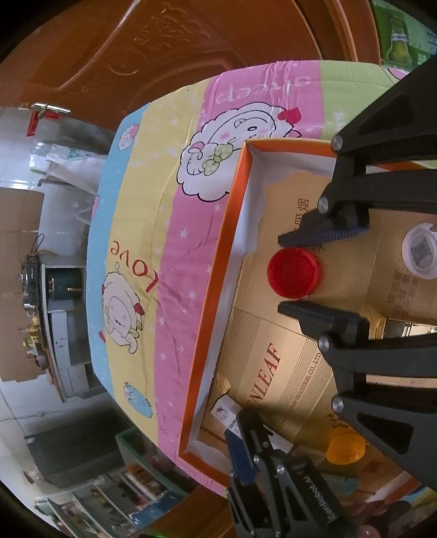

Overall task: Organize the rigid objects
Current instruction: 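Lower and open the right gripper releasing the red cap while the left gripper releases the box, then withdraw both tools from the tray toward the remaining items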

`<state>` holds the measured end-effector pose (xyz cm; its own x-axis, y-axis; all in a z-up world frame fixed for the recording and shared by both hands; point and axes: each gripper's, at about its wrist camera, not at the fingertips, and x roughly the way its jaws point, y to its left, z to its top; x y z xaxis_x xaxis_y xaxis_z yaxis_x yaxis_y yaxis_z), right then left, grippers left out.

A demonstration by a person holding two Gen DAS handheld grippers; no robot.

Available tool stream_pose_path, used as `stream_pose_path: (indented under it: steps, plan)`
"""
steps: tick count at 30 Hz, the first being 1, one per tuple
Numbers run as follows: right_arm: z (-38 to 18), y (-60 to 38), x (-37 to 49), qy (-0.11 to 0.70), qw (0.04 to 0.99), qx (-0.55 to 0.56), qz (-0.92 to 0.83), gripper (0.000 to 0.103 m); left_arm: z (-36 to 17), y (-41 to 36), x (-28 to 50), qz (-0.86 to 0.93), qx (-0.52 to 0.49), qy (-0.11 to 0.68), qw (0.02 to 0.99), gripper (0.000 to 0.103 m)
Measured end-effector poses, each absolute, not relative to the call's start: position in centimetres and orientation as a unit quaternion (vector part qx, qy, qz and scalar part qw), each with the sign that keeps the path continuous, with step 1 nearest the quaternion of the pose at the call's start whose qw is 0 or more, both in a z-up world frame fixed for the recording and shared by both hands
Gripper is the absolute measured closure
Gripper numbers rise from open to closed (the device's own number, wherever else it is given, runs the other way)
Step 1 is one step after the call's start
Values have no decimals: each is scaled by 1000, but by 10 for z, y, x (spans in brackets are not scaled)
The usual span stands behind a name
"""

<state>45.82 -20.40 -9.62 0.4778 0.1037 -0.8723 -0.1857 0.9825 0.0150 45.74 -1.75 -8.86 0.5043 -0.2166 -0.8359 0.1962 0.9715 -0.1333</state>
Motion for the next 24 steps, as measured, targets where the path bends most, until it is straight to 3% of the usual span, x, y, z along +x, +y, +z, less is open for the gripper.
stream_pose_path:
  steps: [3,24]
  plan:
    - [-97,-205,458,504,858,-38,88,47,-87,-15,458,-122,-19,483,867,76]
    - [-43,-205,428,445,890,-3,99,47,-8,-2,408,-128,-46,382,914,76]
